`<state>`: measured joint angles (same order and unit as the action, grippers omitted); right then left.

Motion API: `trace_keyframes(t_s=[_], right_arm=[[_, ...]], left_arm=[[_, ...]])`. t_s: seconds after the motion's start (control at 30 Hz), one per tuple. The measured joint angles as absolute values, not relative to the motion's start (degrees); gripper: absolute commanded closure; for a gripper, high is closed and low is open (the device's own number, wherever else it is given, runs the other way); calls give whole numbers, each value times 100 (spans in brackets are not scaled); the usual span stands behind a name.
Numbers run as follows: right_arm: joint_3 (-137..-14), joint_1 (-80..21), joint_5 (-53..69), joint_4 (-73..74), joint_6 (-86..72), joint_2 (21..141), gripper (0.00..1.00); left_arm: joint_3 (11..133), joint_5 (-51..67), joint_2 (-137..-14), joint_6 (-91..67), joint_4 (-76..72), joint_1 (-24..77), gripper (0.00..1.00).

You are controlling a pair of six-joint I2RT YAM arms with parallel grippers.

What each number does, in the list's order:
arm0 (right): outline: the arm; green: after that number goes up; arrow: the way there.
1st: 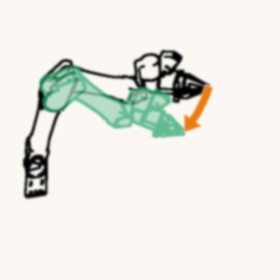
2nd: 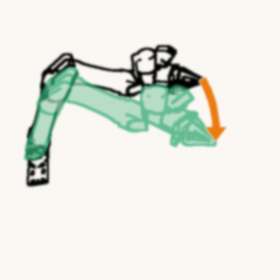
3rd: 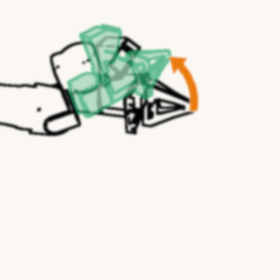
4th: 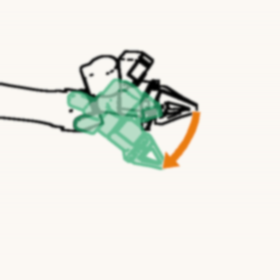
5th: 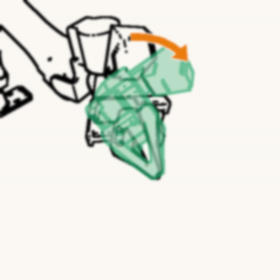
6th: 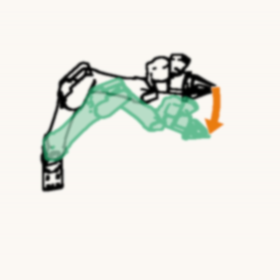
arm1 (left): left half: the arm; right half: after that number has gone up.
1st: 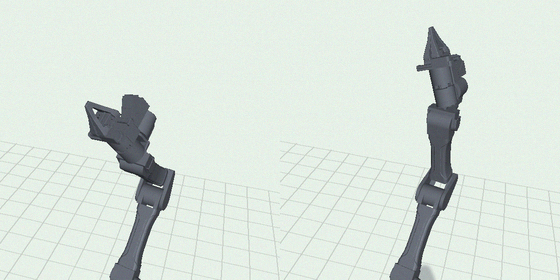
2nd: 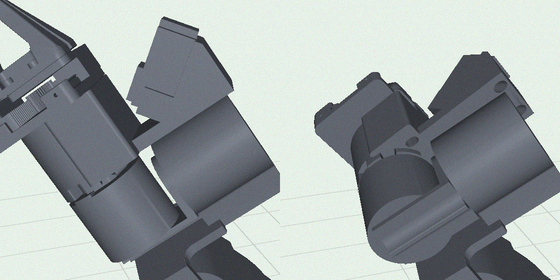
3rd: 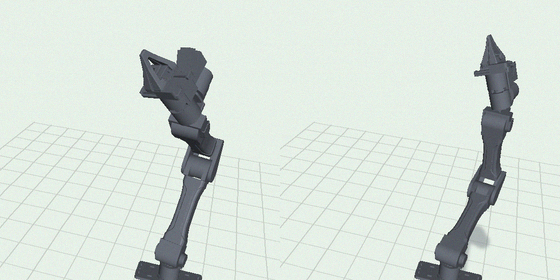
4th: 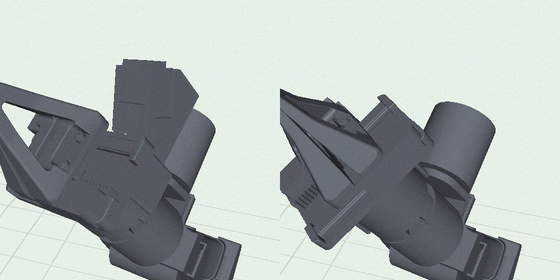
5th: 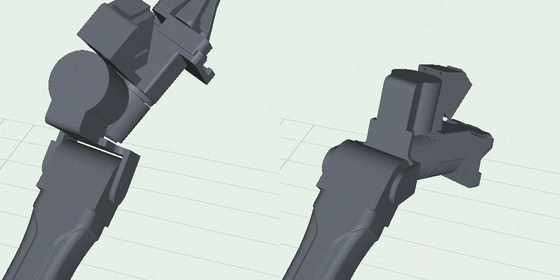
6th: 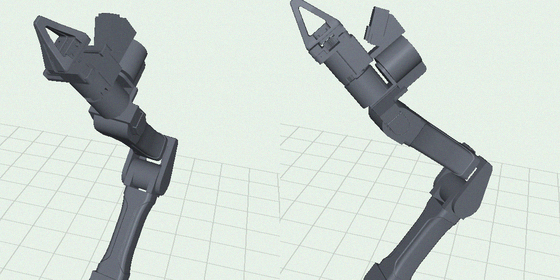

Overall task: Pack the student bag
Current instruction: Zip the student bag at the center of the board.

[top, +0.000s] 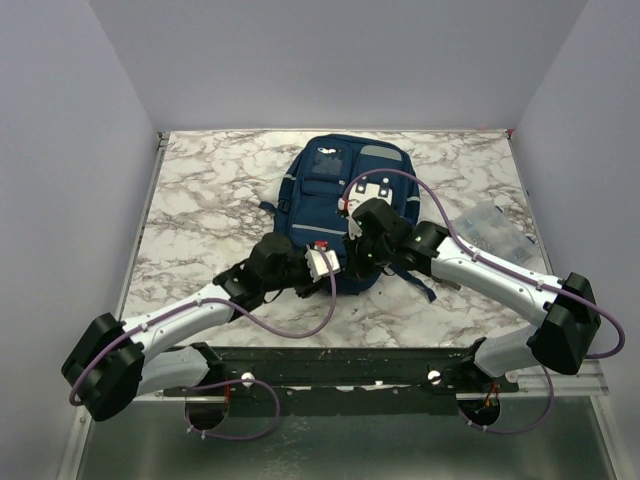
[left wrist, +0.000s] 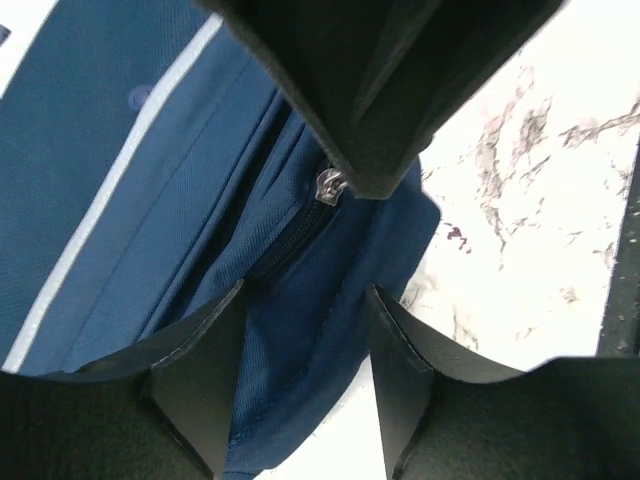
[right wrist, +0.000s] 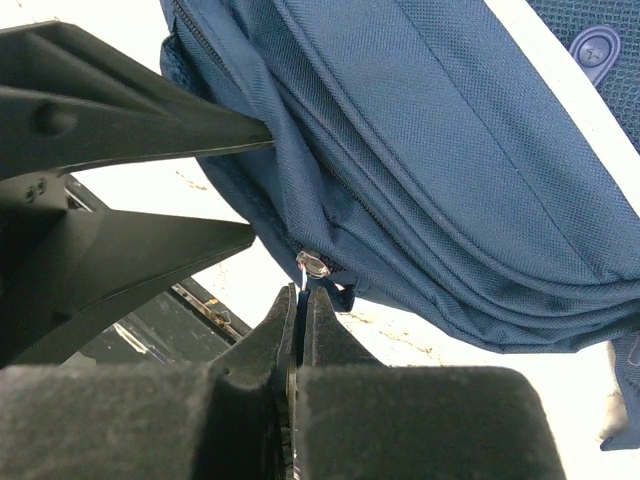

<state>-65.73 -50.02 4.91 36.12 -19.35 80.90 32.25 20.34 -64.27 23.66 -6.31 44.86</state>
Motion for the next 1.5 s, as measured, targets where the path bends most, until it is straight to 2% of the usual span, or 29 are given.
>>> trace_keyframes(t_s=[0.1,0.23,0.47,0.53,0.6,0.67,0.77,0.97,1.27,1.5], right_arm=[[-6573,-5002,563,3614,-1938,8090,100],[-6573,-5002,613,3614,-1938,8090,100],[-6628,-5004,657,3634,-1940,8090,100],[-6637,-5004,659,3640,-1940,8090,100],[-6637,-5004,659,3662,-1940,8090,100],[-6637,-5002,661,3662,-1940,8090,100],[-6635,-5002,635,3667,-1940,8090,100],[-6632,-5019,235,3710,-2034,8090,100],[-6222,-5081,-600,3409,-2526,7999,100],[-5946,-4674,-1398,3667,-2860,7944,100]], left_arm=[[2952,1826,-5789,2386,-755,4600,29],[2801,1634,-5166,2598,-937,4626,28],[3065,1664,-6156,2797,-1105,4624,34],[3076,1721,-6379,2832,-1107,4624,41],[3076,1778,-6451,2832,-1111,4624,57],[3105,1776,-6477,2860,-1109,4624,83],[3129,1614,-6506,2893,-1096,4622,100],[3105,1153,-6355,2965,-1041,4713,100],[2941,5,-5505,2917,-720,4742,100],[2932,-709,-5124,2862,-703,4569,100]])
